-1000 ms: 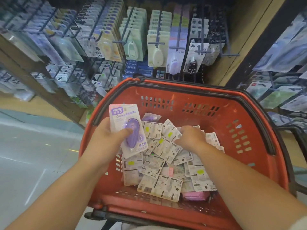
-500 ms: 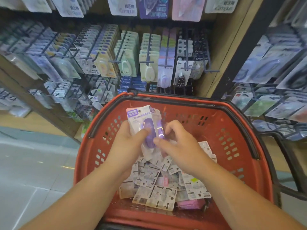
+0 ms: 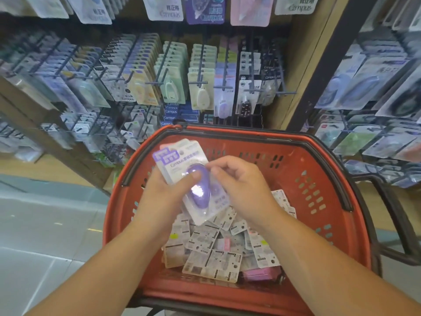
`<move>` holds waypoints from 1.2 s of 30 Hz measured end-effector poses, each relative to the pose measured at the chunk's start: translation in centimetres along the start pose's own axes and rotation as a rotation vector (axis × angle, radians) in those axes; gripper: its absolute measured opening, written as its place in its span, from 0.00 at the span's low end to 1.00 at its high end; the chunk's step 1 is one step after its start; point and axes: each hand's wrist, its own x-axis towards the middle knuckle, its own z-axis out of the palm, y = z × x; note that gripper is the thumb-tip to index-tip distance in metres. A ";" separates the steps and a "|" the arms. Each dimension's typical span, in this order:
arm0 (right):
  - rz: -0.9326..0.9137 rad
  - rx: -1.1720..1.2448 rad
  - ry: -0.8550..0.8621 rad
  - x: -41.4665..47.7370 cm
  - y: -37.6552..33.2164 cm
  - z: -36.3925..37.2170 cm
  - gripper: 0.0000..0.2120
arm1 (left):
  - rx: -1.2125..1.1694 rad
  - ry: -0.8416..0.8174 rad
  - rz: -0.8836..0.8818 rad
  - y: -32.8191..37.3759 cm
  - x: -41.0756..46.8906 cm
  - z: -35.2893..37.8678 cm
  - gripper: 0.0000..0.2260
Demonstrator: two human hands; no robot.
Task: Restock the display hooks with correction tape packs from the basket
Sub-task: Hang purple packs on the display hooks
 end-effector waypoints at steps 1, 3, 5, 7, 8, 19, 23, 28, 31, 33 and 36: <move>0.027 -0.003 -0.014 0.7 0.4 -0.3 0.09 | 0.022 0.062 0.039 0.1 0.1 -0.8 0.18; 0.164 -0.145 -0.041 2.4 2.3 -1.5 0.09 | 0.070 0.173 0.077 0.5 0.2 -3.0 0.20; 0.347 -0.413 -0.171 3.9 5.6 -2.4 0.13 | 0.123 0.223 0.074 0.6 0.4 -5.1 0.25; 0.462 -0.653 -0.327 4.8 8.7 -2.3 0.23 | 0.132 0.224 0.048 0.5 0.2 -6.2 0.27; 0.496 -0.732 -0.388 5.0 9.8 -1.9 0.26 | 0.124 0.226 0.037 0.3 0.0 -6.5 0.26; 0.439 -0.880 -0.345 5.9 11.1 0.2 0.10 | 0.118 0.185 -0.064 -0.2 -1.5 -6.7 0.12; 0.337 -0.594 -0.096 5.1 5.2 -2.0 0.08 | 0.107 0.111 -0.087 0.4 -0.9 -5.1 0.11; 0.027 -0.373 -0.032 0.7 -1.2 -1.4 0.08 | 0.066 0.015 -0.143 0.4 0.0 -2.0 0.20; 0.082 -0.217 -0.144 -1.4 -1.9 -0.6 0.10 | 0.011 0.010 -0.142 0.6 0.3 0.0 0.14; 0.100 -0.062 -0.136 -2.0 -1.6 -0.5 0.12 | -0.012 -0.007 -0.121 0.7 0.4 0.8 0.14; 0.093 0.182 -0.042 -2.0 -1.3 -1.2 0.14 | -0.066 -0.065 -0.128 1.2 0.1 1.5 0.13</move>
